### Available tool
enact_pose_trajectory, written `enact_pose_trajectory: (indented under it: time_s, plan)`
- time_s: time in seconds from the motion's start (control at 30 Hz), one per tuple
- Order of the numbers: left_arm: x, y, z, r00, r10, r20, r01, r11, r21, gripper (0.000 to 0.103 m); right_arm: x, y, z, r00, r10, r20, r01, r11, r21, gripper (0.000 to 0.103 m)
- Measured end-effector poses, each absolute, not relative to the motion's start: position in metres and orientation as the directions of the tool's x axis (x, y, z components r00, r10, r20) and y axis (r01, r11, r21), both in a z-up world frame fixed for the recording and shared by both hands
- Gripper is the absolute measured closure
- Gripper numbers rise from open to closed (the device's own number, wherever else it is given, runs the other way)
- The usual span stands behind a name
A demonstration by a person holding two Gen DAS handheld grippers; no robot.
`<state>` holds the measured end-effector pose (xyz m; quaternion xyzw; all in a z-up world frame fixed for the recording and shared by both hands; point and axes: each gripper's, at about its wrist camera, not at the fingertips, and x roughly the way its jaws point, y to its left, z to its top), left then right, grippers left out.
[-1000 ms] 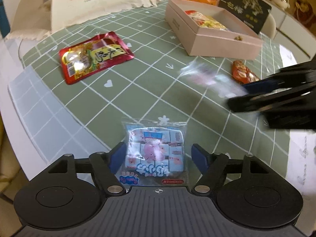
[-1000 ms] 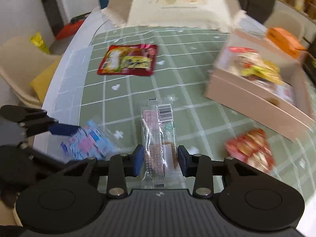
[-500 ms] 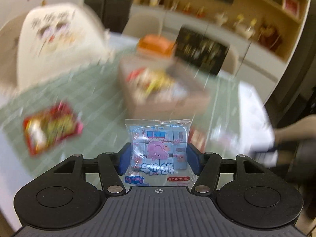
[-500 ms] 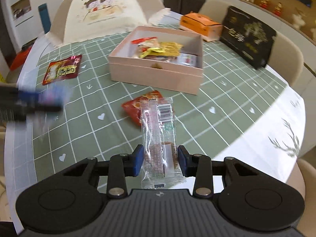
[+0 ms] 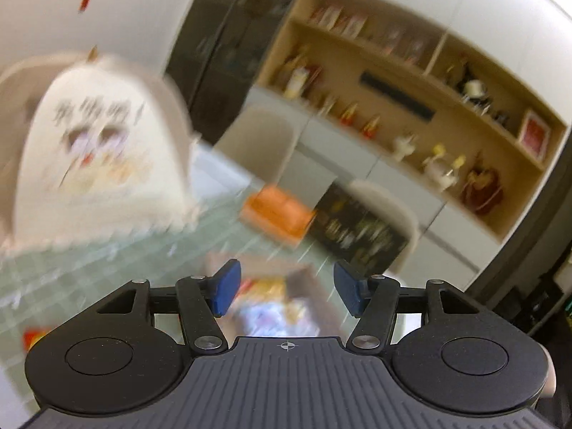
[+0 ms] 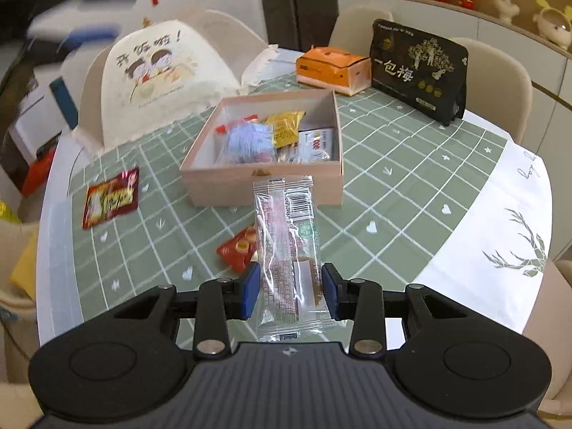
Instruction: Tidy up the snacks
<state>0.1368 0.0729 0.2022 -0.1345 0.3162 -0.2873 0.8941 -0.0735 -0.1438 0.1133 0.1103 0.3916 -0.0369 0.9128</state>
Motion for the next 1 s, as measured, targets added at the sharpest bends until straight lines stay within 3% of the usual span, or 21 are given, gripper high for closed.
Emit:
enact_pose_trajectory:
  time_s: [0.17, 0.2, 0.27, 0.3, 0.33, 0.47, 0.6, 0.67, 0.7, 0.73, 1.0]
  plan:
    - [0.13, 0.102, 0.131, 0.554, -0.568, -0.608, 0.294, 0.818, -0.495, 0.04, -0.02, -0.149, 0.146, 0.77, 0.03, -0.638, 0.153, 0.961, 0.229, 0.066]
    - [0.129, 0.109, 0.12, 0.547, -0.554, -0.627, 0.277, 0.827, -0.489, 0.04, -0.002, -0.152, 0.155, 0.792, 0.043, -0.609, 0.144, 0.956, 0.255, 0.064]
    - [0.132, 0.124, 0.103, 0.542, -0.517, -0.663, 0.26, 0.853, -0.452, 0.04, 0.033, -0.153, 0.165, 0.806, 0.042, -0.59, 0.128, 0.961, 0.244, 0.049]
    - [0.135, 0.135, 0.098, 0.552, -0.493, -0.673, 0.257, 0.868, -0.425, 0.04, 0.047, -0.153, 0.165, 0.798, 0.022, -0.602, 0.14, 0.965, 0.221, 0.038]
    - [0.14, 0.146, 0.096, 0.57, -0.468, -0.675, 0.254, 0.882, -0.397, 0.04, 0.058, -0.151, 0.164, 0.789, 0.002, -0.614, 0.147, 0.97, 0.193, 0.036]
    - [0.186, 0.189, 0.08, 0.65, -0.345, -0.677, 0.177, 0.935, -0.306, 0.04, 0.063, -0.132, 0.14, 0.742, -0.014, -0.67, 0.137, 0.982, 0.132, 0.036]
    - [0.244, 0.211, 0.049, 0.657, -0.322, -0.681, 0.121, 0.937, -0.326, 0.041, 0.046, -0.113, 0.106, 0.654, 0.071, -0.754, 0.102, 0.978, 0.181, 0.036]
    - [0.264, 0.212, 0.033, 0.637, -0.318, -0.702, 0.137, 0.943, -0.303, 0.054, 0.038, -0.104, 0.092, 0.609, 0.049, -0.791, 0.112, 0.983, 0.147, 0.036]
    - [0.266, 0.211, 0.026, 0.618, -0.322, -0.717, 0.145, 0.943, -0.298, 0.07, 0.034, -0.102, 0.087, 0.591, 0.041, -0.805, 0.117, 0.984, 0.136, 0.036]
    - [0.265, 0.211, 0.022, 0.6, -0.332, -0.728, 0.153, 0.941, -0.303, 0.081, 0.029, -0.1, 0.083, 0.578, 0.036, -0.815, 0.121, 0.984, 0.13, 0.036]
    - [0.176, 0.18, 0.02, 0.568, -0.389, -0.726, 0.214, 0.921, -0.326, 0.081, 0.007, -0.103, 0.063, 0.576, 0.023, -0.817, 0.103, 0.99, 0.101, 0.036]
